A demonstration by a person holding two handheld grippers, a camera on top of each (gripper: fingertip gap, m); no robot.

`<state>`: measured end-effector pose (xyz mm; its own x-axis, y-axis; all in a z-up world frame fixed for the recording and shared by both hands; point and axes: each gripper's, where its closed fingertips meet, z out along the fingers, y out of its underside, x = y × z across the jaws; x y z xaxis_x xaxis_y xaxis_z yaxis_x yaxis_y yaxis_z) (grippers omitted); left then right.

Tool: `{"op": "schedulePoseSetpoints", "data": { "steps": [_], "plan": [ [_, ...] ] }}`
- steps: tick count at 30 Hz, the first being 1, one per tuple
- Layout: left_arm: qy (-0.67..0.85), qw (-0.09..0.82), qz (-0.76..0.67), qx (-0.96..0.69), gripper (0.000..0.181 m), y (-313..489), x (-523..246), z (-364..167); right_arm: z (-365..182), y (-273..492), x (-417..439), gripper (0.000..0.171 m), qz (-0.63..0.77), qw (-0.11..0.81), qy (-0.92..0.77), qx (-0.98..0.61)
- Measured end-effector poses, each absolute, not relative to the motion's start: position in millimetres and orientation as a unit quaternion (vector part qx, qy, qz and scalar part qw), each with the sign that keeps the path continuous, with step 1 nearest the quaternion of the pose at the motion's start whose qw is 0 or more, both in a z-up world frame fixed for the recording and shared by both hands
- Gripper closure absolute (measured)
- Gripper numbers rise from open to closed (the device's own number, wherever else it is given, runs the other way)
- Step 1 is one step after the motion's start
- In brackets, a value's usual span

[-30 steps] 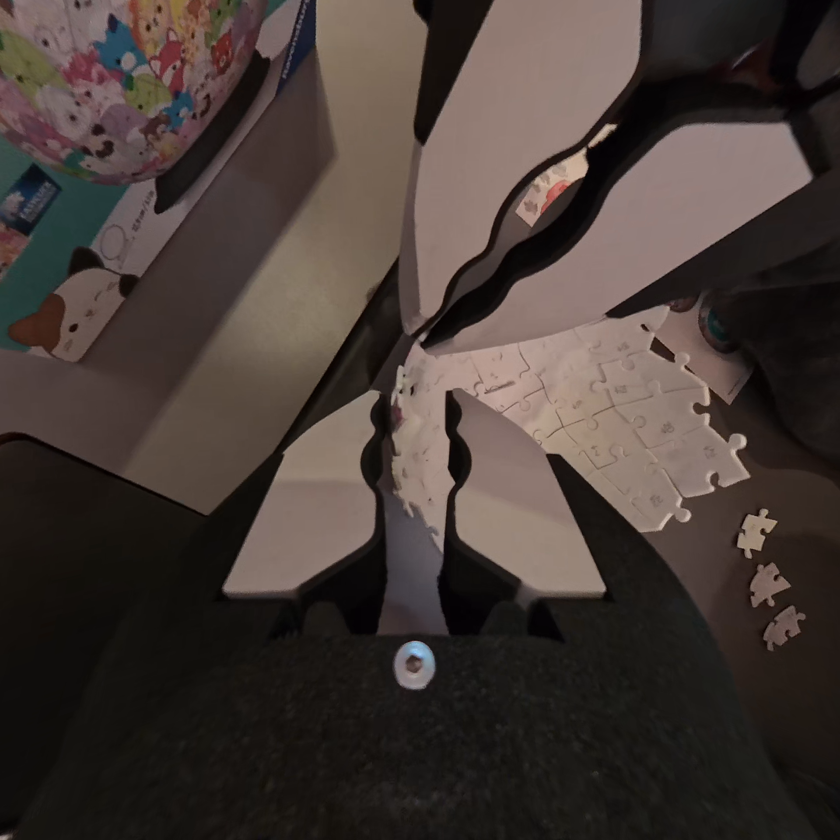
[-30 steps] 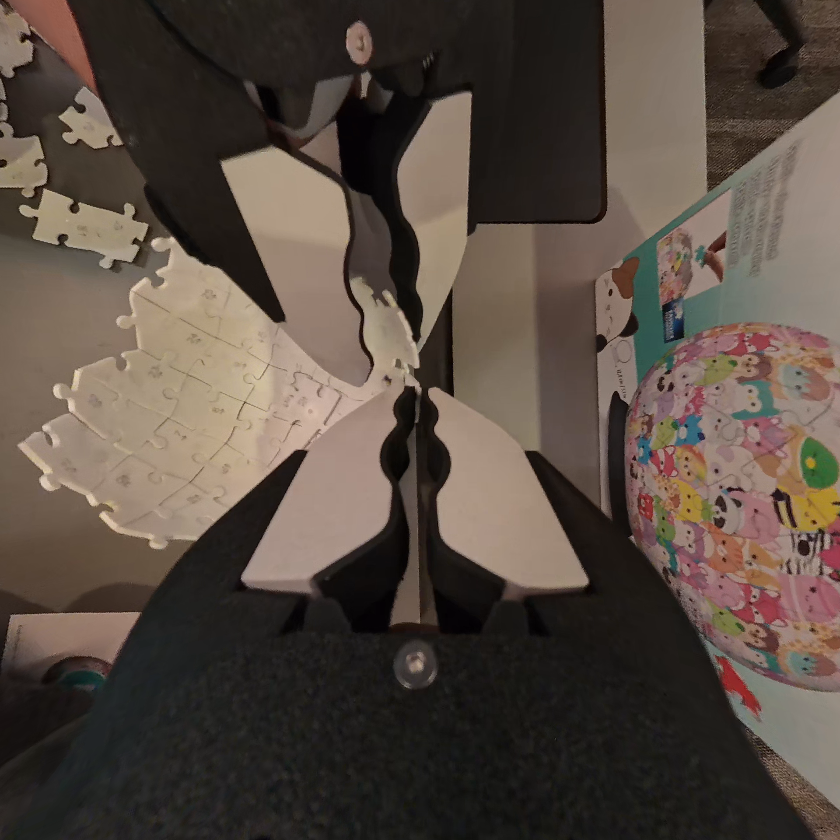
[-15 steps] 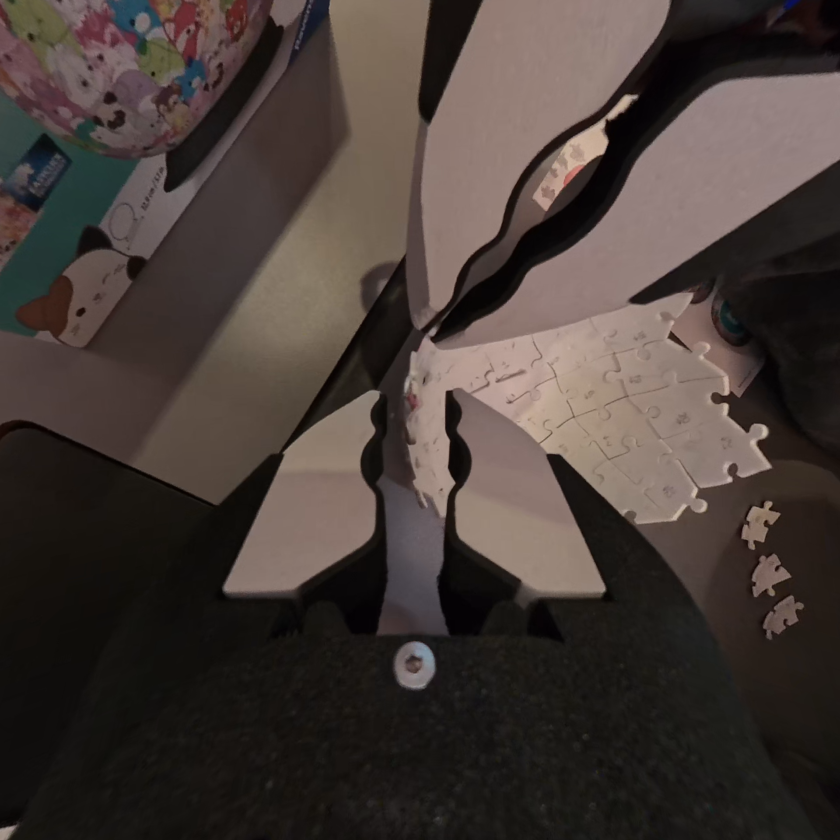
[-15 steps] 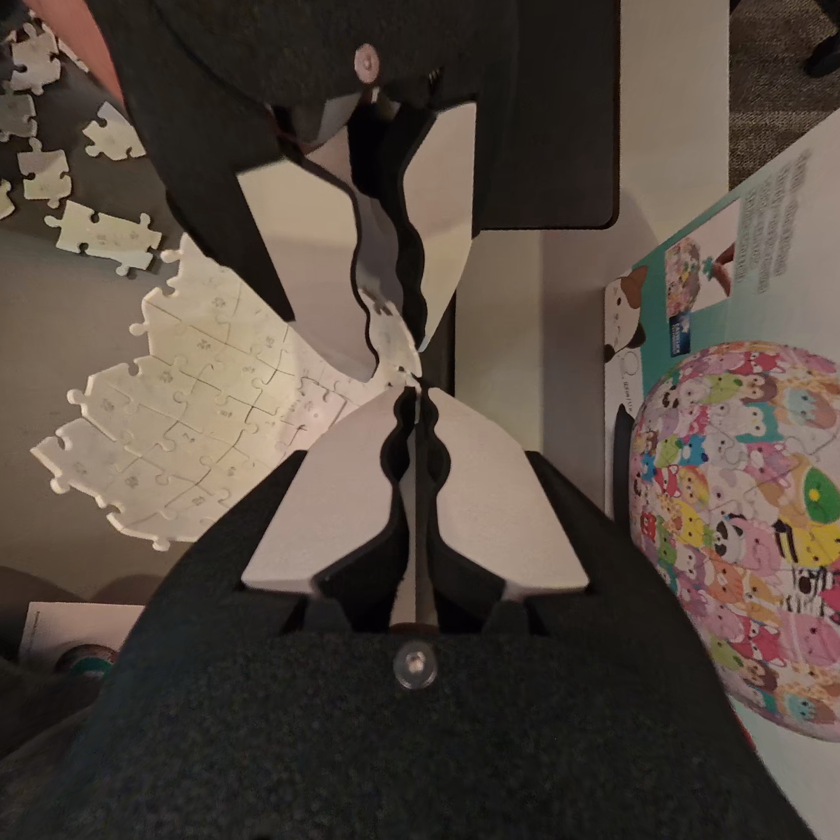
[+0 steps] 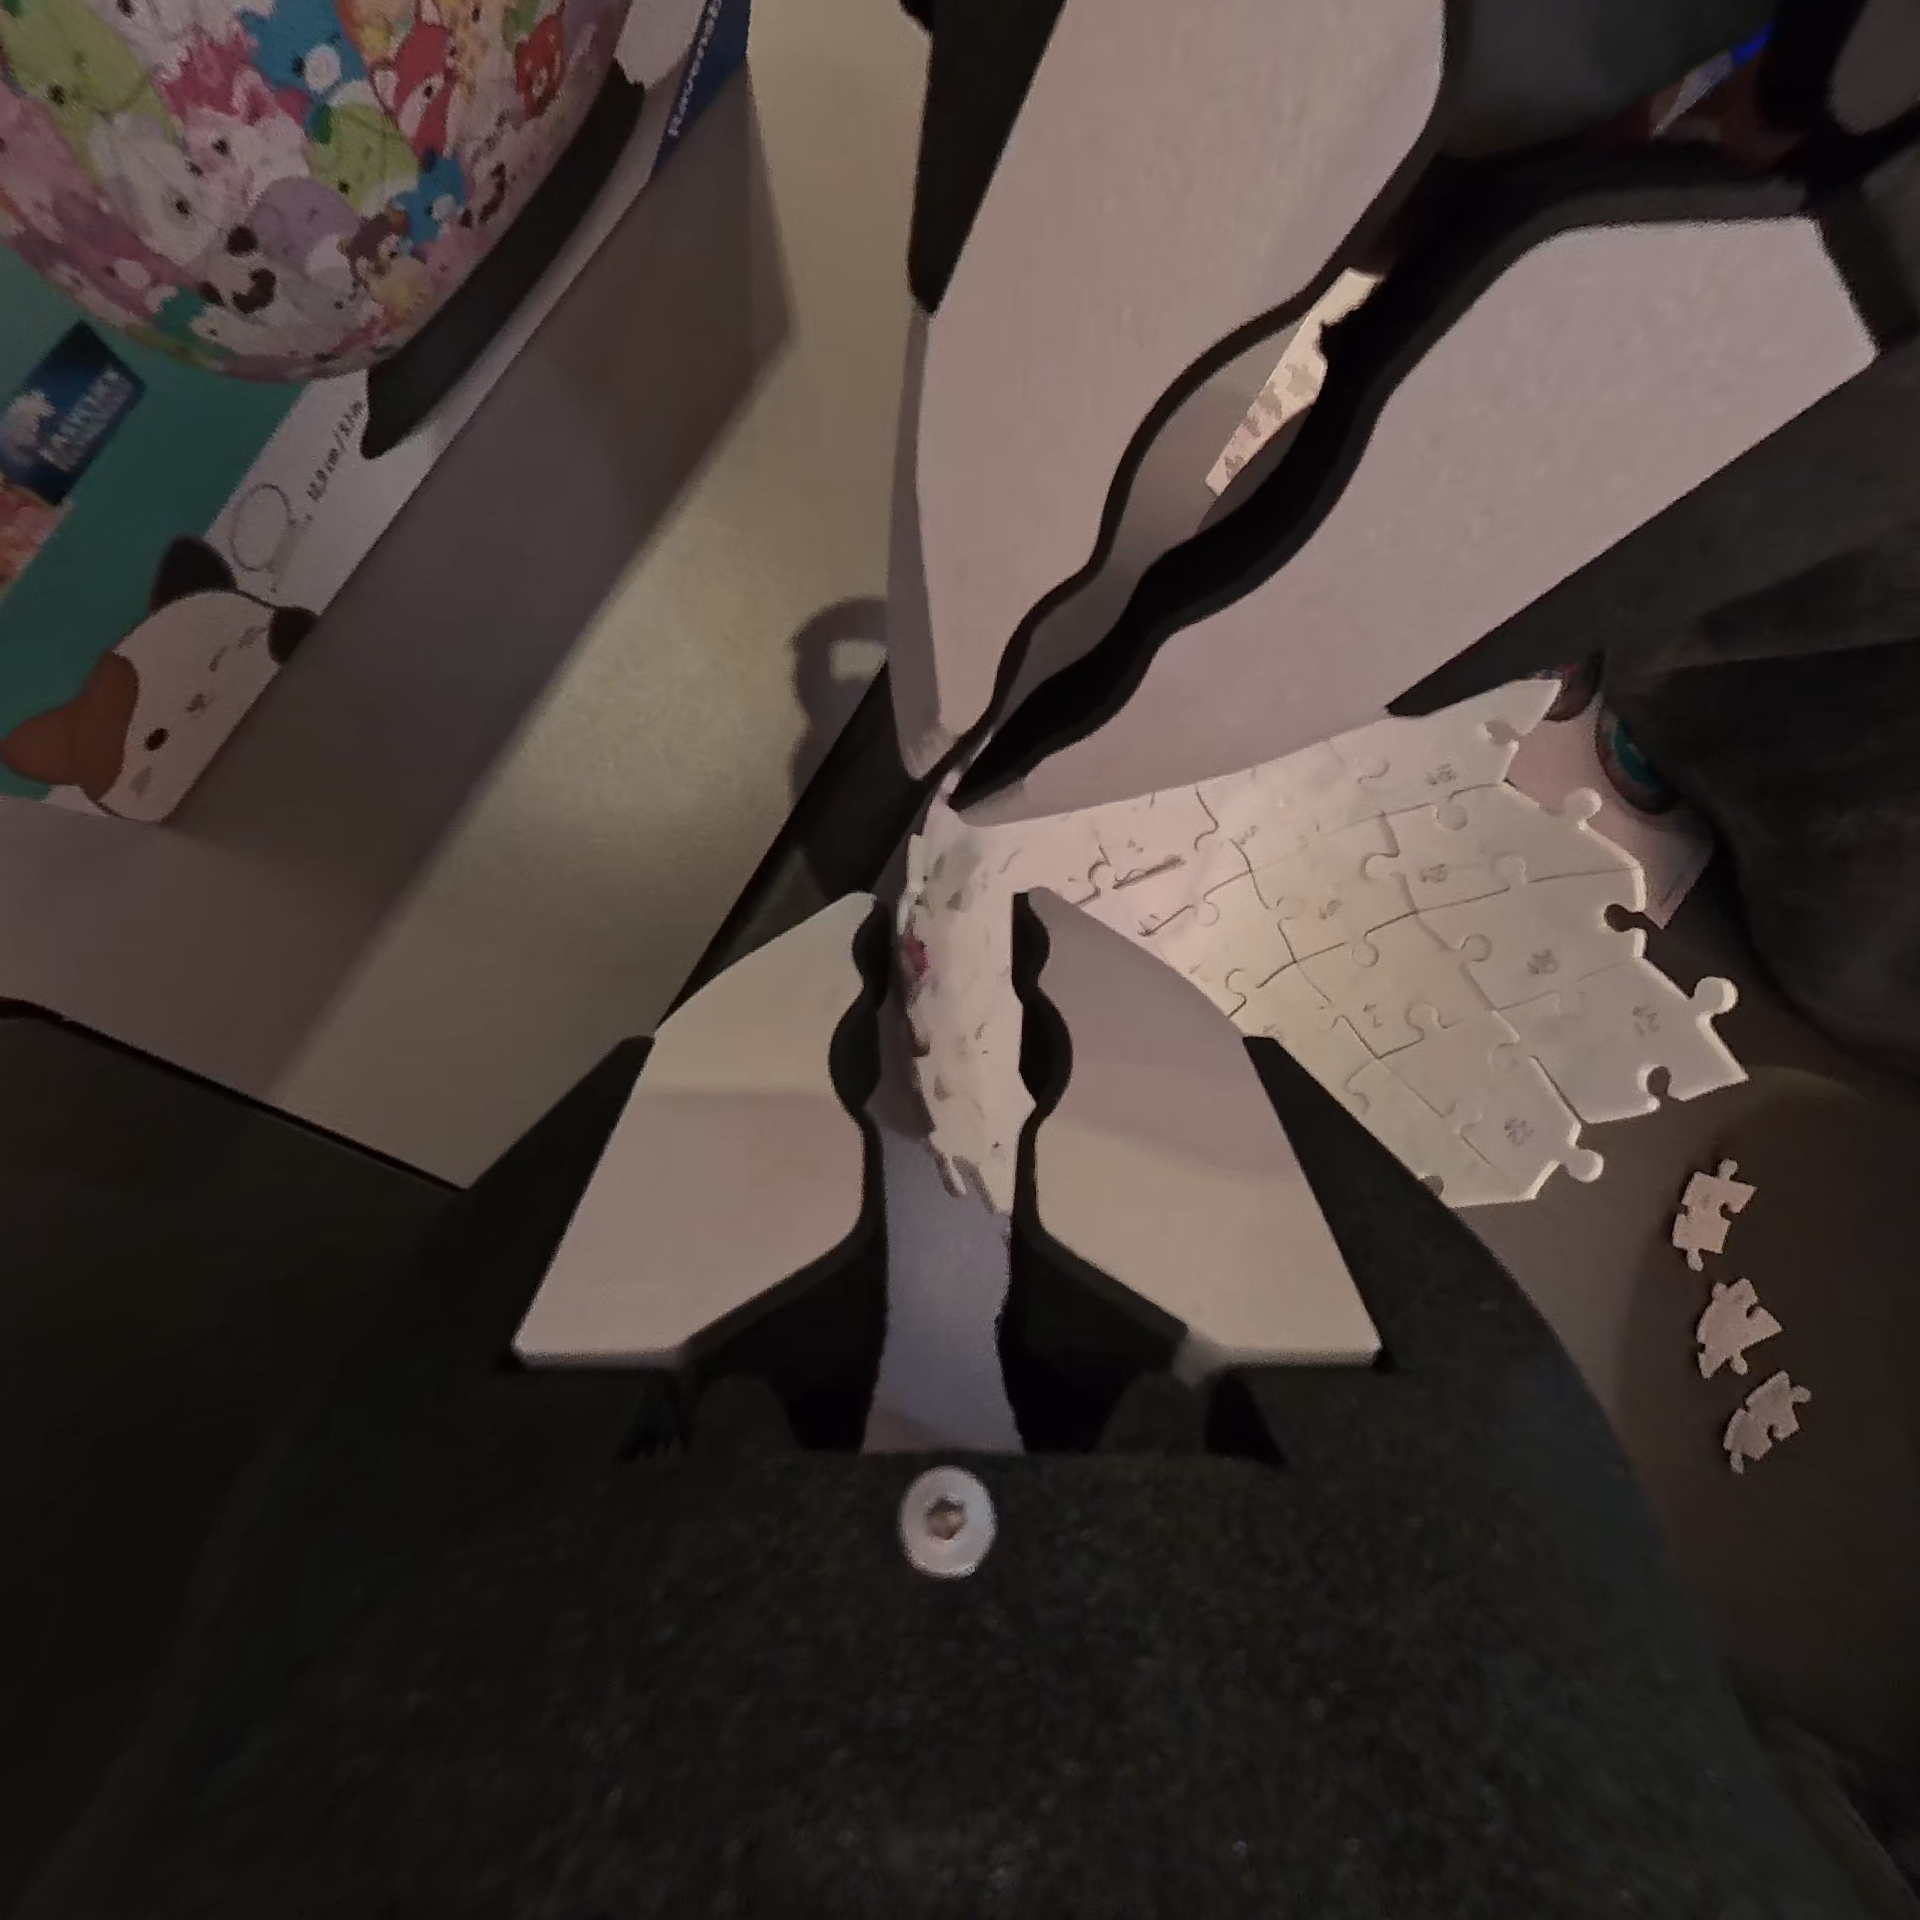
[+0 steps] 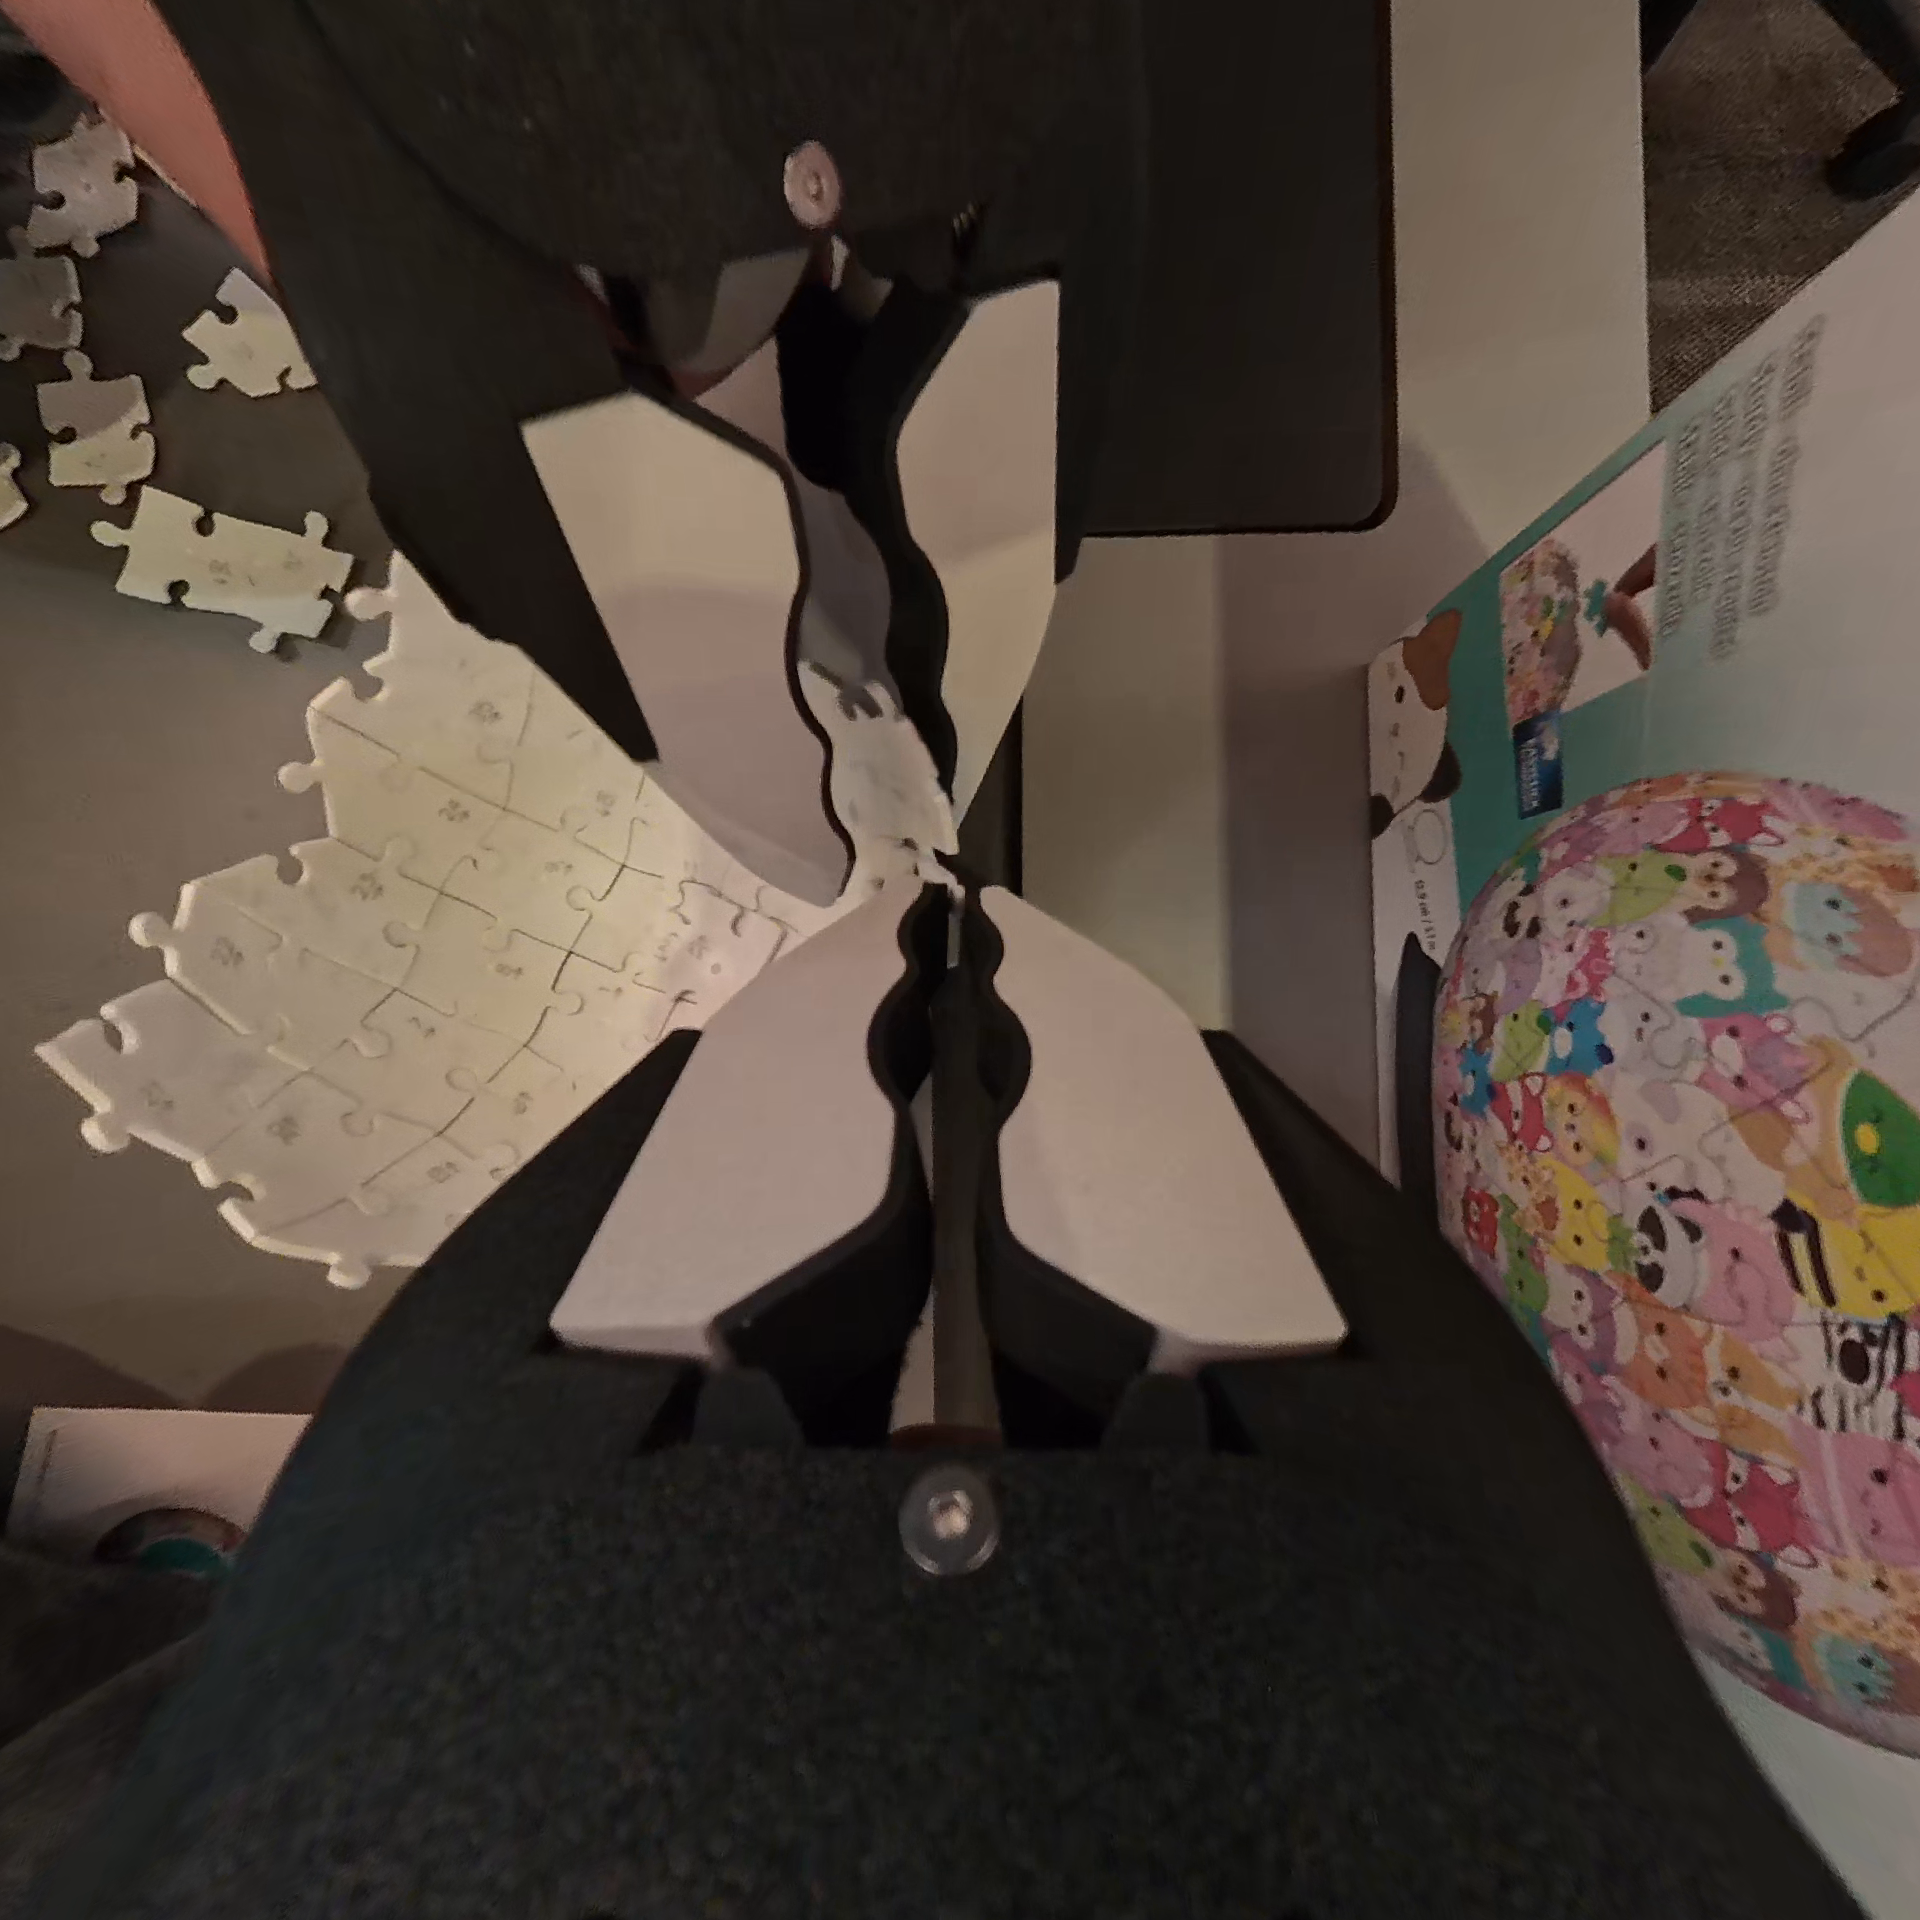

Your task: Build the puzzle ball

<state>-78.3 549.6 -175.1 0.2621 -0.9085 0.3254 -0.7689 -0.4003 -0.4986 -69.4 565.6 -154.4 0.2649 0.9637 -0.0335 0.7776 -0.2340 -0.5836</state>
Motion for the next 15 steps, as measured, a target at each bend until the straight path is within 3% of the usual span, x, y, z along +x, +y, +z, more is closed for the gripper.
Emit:
{"op": "schedulePoseSetpoints", "data": {
  "steps": [15],
  "plan": [
    [0.513, 0.115, -0.304, -0.794, 0.172, 554.3, -79.4, -177.3, -153.9, 570.4, -72.6, 0.168, 0.185, 0.255, -0.586, -0.747]
  ]
}}
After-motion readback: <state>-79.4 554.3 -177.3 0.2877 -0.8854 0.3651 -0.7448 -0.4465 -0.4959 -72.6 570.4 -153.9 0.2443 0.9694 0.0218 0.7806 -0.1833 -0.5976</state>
